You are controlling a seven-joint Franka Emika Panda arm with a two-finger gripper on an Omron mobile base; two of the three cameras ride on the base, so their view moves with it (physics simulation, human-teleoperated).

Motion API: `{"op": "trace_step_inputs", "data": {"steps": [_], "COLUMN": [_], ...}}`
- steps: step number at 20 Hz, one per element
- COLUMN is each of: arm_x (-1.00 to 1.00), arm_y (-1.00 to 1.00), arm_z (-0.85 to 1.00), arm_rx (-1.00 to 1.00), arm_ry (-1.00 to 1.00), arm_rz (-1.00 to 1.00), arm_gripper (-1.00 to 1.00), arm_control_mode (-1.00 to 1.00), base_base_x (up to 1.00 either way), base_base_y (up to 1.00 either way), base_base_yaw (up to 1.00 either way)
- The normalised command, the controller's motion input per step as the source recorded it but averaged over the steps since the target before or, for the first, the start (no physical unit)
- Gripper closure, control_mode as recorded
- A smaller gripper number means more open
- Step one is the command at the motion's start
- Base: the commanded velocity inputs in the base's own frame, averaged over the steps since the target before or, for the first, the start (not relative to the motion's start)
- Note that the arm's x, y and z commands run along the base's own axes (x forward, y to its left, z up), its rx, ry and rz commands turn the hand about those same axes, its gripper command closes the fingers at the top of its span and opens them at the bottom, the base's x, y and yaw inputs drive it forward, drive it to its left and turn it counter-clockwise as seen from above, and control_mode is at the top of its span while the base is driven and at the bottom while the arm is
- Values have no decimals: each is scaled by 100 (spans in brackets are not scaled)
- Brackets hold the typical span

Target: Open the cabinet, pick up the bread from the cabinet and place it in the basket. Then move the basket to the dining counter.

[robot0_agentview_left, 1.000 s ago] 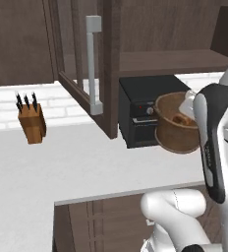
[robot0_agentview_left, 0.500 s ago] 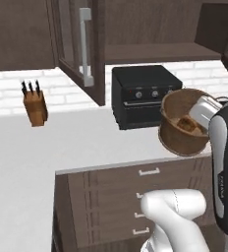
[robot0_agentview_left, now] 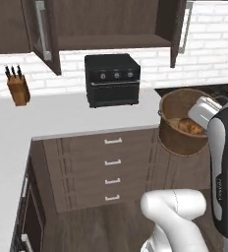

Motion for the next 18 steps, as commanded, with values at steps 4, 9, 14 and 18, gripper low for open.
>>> {"op": "trace_step_inputs", "data": {"steps": [4, 9, 14, 18], "arm_x": [0, 0, 0, 0], "arm_y": [0, 0, 0, 0], "arm_z": [0, 0, 0, 0], "arm_rx": [0, 0, 0, 0], "arm_ry": [0, 0, 0, 0], "arm_rz": [0, 0, 0, 0], "arm_gripper": [100, 100, 100, 100], "arm_control_mode": [100, 100, 100, 100], "base_base_x": [-37, -2, 1, 2], "base_base_y": [-98, -100, -96, -83], "base_base_yaw": [-22, -27, -37, -63]}}
